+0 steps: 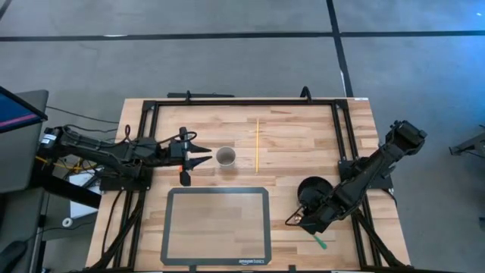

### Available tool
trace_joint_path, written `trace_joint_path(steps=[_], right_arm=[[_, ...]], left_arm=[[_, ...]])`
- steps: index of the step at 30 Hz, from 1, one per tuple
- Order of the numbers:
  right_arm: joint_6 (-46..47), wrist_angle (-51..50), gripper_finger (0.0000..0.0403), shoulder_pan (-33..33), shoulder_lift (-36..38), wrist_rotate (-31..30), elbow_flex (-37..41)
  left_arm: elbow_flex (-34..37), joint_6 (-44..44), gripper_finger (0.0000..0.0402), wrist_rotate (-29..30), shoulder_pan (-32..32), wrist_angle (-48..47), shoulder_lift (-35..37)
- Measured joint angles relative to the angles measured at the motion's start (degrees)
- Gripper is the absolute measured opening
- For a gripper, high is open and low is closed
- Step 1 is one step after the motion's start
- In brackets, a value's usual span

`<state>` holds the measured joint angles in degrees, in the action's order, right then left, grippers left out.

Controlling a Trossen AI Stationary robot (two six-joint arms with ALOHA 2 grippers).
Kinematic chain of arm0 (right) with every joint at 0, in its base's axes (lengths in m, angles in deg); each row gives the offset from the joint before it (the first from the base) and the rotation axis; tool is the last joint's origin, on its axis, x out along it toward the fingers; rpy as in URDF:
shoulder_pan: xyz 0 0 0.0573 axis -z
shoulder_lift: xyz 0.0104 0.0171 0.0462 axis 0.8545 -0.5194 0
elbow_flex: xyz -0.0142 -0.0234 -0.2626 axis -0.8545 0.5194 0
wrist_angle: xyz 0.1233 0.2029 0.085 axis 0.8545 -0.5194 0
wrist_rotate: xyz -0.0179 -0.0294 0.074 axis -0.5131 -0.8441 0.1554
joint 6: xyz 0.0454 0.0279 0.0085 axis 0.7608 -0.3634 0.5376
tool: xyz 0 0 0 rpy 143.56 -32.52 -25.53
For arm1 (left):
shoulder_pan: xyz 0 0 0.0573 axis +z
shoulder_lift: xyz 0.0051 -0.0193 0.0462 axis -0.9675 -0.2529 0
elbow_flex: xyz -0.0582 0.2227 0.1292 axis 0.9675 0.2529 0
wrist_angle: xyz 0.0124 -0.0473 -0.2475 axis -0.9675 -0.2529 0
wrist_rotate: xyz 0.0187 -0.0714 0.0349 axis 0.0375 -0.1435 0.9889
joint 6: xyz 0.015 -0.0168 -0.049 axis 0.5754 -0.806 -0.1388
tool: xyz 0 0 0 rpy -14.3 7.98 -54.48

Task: Pick & Place Utensil
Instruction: Put the black bowl on the transparent mat

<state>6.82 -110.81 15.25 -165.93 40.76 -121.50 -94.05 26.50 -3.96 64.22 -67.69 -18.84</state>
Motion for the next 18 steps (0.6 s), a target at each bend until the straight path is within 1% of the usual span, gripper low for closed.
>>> trace_joint_path(steps=[4,5,7,9,12,15,16,18], right_arm=[[-5.5,-0.3,0.0021,0.7,1.0,0.7,-1.6],[-7.5,-0.3,0.0013,0.9,1.4,0.6,-2.3],[-11.5,0.1,0.0015,1.3,1.5,-0.2,-3.8],[-17.5,0.4,0.0015,2.2,1.5,-1.9,-6.1],[-31.8,5.3,0.0005,3.7,1.5,-4.1,-9.7],[-50.8,15.4,0.0008,5.7,-0.3,-4.5,-11.3],[-56.9,20.0,0.0007,6.4,-1.2,-4.0,-11.3],[-68.4,29.8,0.0004,8.0,-3.7,-0.3,-11.4]], left_arm=[[0.0,0.0,0.0094,0.0,0.0,0.1,0.0],[0.0,0.0,0.0094,0.0,0.0,0.1,0.0],[0.0,0.0,0.0094,0.0,0.0,0.2,0.0],[0.0,0.0,0.0094,0.0,0.0,0.4,0.0],[0.0,0.0,0.0094,0.0,0.0,0.4,0.0],[0.0,0.0,0.0094,0.0,0.0,0.5,0.0],[0.0,0.0,0.0094,0.0,0.0,0.6,0.0],[0.0,0.0,0.0094,0.0,0.0,0.6,0.0]])
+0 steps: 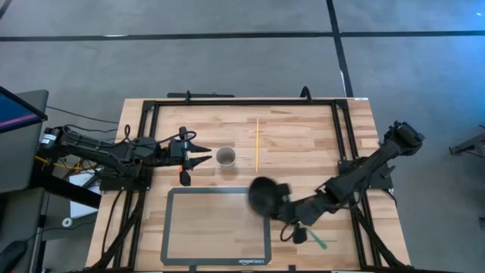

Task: Pick & Place Utensil
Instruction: Put the black bowl on the transparent mat

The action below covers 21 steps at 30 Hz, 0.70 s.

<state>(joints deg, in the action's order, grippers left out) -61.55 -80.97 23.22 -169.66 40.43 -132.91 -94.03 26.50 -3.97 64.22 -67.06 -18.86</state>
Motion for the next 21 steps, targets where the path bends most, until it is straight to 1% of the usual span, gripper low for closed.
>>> trace_joint_path(steps=[2,4,5,9,13,15,16,19,21], right_arm=[[-8.3,7.5,0.0004,1.2,-3.1,3.7,0.0],[-13.9,13.6,0.0005,2.3,-6.1,6.7,0.0],[-15.9,14.9,0.0004,2.7,-7.4,8.0,0.0],[-18.1,14.7,0.0003,4.3,-12.1,10.7,-4.2],[-18.7,15.3,0.0002,5.4,-15.7,16.0,-10.0],[-18.7,15.5,0.0001,5.5,-18.2,16.7,-12.3],[-18.0,12.3,0.0001,5.5,-19.2,17.0,-12.8],[-18.8,10.8,0.0001,5.2,-24.9,18.9,-19.4],[-20.9,5.2,0.0001,5.0,-29.1,19.3,-24.5]], left_arm=[[0.0,0.0,0.0094,0.0,0.0,0.2,0.0],[0.0,0.0,0.0094,0.0,0.0,0.3,0.1],[0.0,0.0,0.0094,0.0,0.0,0.3,0.1],[0.0,-0.6,0.0094,0.0,0.0,0.4,0.2],[0.0,-2.1,0.0094,0.0,0.0,0.8,0.2],[0.0,-2.4,0.0094,0.0,0.0,1.0,0.2],[0.0,-2.5,0.0094,0.0,0.0,1.1,0.2],[0.1,-2.6,0.0094,0.0,-0.1,1.3,0.5],[0.0,-2.6,0.0094,0.2,0.0,1.9,0.8]])
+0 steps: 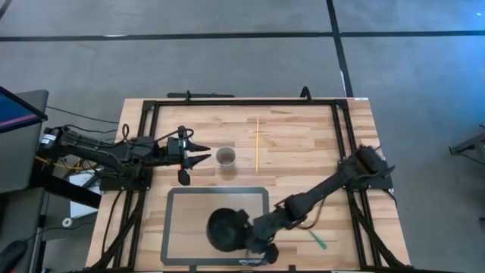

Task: Pick & Place Utensil
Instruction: Put the black bowl on the transparent mat, then put the green spoon into the black bowl

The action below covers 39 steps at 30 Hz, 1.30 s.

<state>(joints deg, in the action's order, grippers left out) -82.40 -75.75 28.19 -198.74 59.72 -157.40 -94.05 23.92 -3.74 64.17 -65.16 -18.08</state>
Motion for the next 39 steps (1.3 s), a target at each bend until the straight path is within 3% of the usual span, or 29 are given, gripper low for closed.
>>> trace_joint_path(steps=[4,9,24,39], right_arm=[[-3.6,-14.1,0.0001,0.2,-7.7,-1.0,-9.4],[-7.3,-19.7,0.0000,1.9,-10.2,-0.4,-18.1],[-8.3,-22.7,0.0021,4.5,-13.9,6.4,-19.7],[-2.2,-23.2,0.0094,3.5,-13.9,6.2,-21.7]], left_arm=[[0.1,0.4,0.0094,0.6,0.0,-0.1,0.7],[0.1,0.4,0.0094,0.7,0.0,-0.1,1.1],[0.1,0.4,0.0094,0.7,0.0,-0.4,1.2],[0.1,0.4,0.0094,0.7,0.0,-0.5,1.2]])
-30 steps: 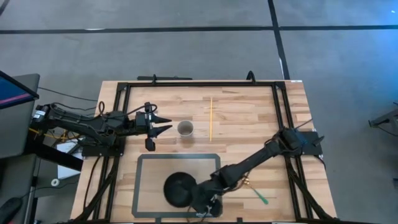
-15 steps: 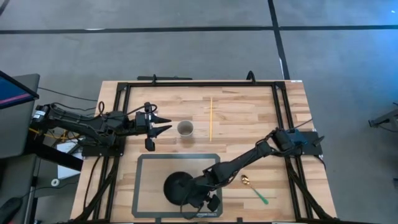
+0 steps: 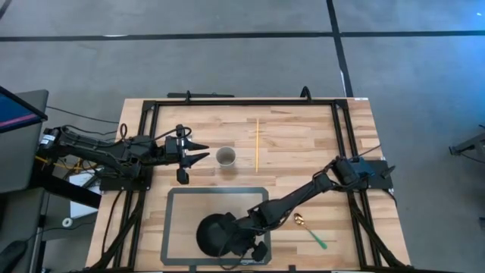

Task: Pick & Place Utensil
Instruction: Put the green spoon into the black bowl

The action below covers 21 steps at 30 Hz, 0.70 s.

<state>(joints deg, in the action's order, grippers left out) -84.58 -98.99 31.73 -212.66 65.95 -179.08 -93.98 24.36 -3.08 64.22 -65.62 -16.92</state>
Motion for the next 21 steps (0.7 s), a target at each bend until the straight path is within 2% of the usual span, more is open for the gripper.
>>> trace_joint_path(steps=[4,9,12,17,21], right_arm=[[1.0,-4.3,0.0114,-0.1,0.0,0.0,-4.1],[2.9,-19.4,0.0128,0.0,0.0,-0.4,-12.9],[6.9,-31.4,0.0123,0.1,0.0,-3.4,-20.1],[10.9,-48.2,0.0109,1.0,0.6,-8.1,-30.9],[12.0,-53.1,0.0108,1.3,4.6,-11.0,-33.7]], left_arm=[[0.0,0.0,0.0094,0.0,0.0,0.0,0.0],[0.0,0.0,0.0094,0.0,0.0,0.0,0.0],[0.0,0.0,0.0094,1.2,0.0,0.0,0.0],[0.0,-1.7,0.0094,6.4,0.0,0.0,0.0],[0.0,-1.9,0.0094,6.8,0.0,0.0,0.0]])
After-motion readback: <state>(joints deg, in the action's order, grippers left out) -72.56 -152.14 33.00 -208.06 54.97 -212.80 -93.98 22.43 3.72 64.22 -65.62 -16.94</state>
